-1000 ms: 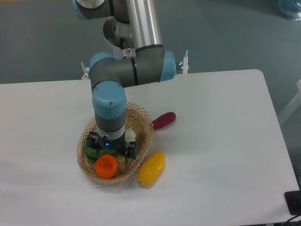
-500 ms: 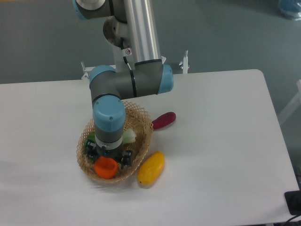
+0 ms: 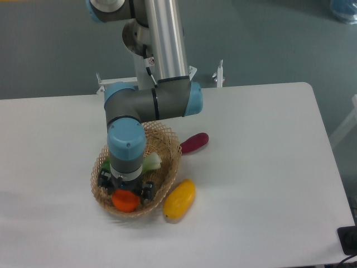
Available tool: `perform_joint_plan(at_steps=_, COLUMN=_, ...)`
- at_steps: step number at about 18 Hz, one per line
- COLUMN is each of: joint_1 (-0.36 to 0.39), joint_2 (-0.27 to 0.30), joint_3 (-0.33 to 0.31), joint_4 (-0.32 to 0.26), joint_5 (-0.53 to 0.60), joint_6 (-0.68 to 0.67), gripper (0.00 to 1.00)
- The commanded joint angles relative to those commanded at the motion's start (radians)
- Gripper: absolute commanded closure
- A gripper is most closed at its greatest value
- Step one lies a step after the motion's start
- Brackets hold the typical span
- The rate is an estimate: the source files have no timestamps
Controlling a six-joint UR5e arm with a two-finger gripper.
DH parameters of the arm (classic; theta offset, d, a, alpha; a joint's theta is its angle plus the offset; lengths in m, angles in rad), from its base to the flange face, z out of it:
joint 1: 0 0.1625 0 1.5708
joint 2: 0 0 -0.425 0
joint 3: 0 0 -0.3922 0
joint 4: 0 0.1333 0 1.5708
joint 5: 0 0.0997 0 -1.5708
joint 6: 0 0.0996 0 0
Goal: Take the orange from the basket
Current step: 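Lower the gripper into the basket and close it on the orange, then lift the orange out of the basket and carry it beside the basket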
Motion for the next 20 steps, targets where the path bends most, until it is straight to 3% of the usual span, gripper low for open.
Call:
perform_joint_plan(at_steps=3, joint_1=0.000, joint_2=0.003, joint_3=-0.002, joint_4=0.000, joint_5=0.002, joint_6=0.002, gripper=0.30)
perform_joint_plan(at_steps=7, joint_1=0.000, joint_2=0.009, joint_3=0.003, joint_4=-0.002, joint_5=0.002, joint_6=0.011, gripper=0.37)
perform_joint_plan(at_steps=13, joint_1=0.005, joint_2=0.047, joint_3=0.015, joint_4=-0.009, joint_5=0.017, joint_6=0.034, gripper=0.37)
perform_joint_plan(at_steps=16, joint_1=0.077, joint_2=0.109, joint_3=0.061, joint_4=-0.024, joint_5=0.021, joint_6=0.103, gripper=0.37)
perform_joint_plan(at_steps=20, joint_1=0.178, joint_2=0.144, joint_3=0.138, joint_4=-0.129, joint_5=0.021, joint_6=0.251, gripper=0.37)
